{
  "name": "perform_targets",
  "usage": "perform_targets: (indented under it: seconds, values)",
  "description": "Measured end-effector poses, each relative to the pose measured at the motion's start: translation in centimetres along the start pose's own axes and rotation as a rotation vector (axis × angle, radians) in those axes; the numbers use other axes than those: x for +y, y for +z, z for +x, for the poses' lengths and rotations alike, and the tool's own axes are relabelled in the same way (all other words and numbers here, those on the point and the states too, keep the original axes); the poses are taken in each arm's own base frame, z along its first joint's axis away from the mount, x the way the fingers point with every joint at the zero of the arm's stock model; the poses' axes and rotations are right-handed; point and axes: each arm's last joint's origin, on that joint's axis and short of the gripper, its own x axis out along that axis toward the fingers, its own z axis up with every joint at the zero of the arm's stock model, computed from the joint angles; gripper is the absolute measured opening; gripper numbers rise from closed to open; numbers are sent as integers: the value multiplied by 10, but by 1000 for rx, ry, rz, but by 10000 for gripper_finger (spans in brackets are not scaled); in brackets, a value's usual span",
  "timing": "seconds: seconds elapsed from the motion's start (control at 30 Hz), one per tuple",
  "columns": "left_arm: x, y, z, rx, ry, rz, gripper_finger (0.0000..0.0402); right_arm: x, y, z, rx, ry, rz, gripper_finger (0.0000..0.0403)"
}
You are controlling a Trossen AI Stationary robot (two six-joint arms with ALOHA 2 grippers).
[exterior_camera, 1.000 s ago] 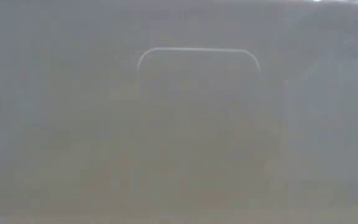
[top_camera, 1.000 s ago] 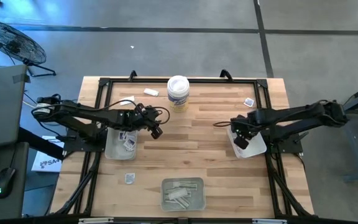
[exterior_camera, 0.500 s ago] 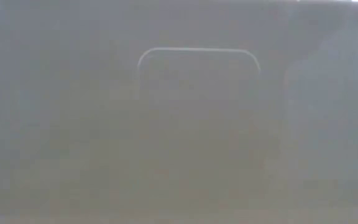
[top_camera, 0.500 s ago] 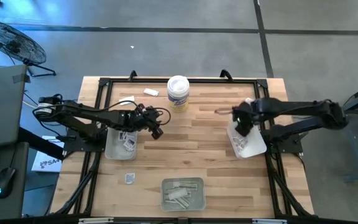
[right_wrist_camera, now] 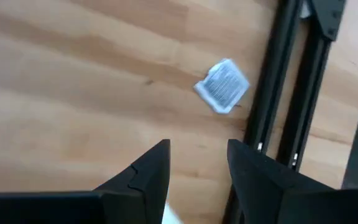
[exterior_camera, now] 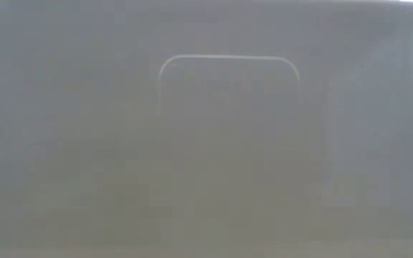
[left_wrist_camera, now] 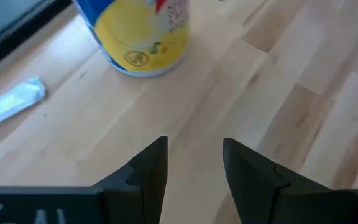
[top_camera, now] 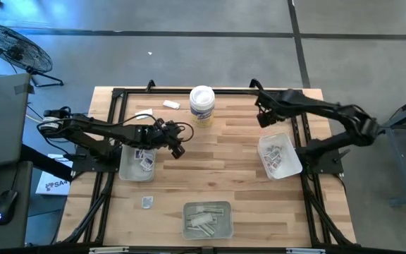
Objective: Pick & Place First Aid Supplies
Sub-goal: Put the blue alcohol pad into the top gray bin
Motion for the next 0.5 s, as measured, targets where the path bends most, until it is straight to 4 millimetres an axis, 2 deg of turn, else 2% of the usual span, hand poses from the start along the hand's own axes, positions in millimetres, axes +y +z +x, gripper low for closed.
perform_targets:
  seconds: [0.17, 0.3, 0.5]
  values:
    - [-1, -1, 0, 23, -49, -1, 151, 10, 21, 37, 75, -44, 102, 154]
    - [-2, -1, 0, 35, -76, -1, 151, 11, 29, 63, 140, -97, 150, 154]
    - [-3, -1, 0, 47, -102, -2, 151, 3, 36, 82, 185, -164, 214, 154]
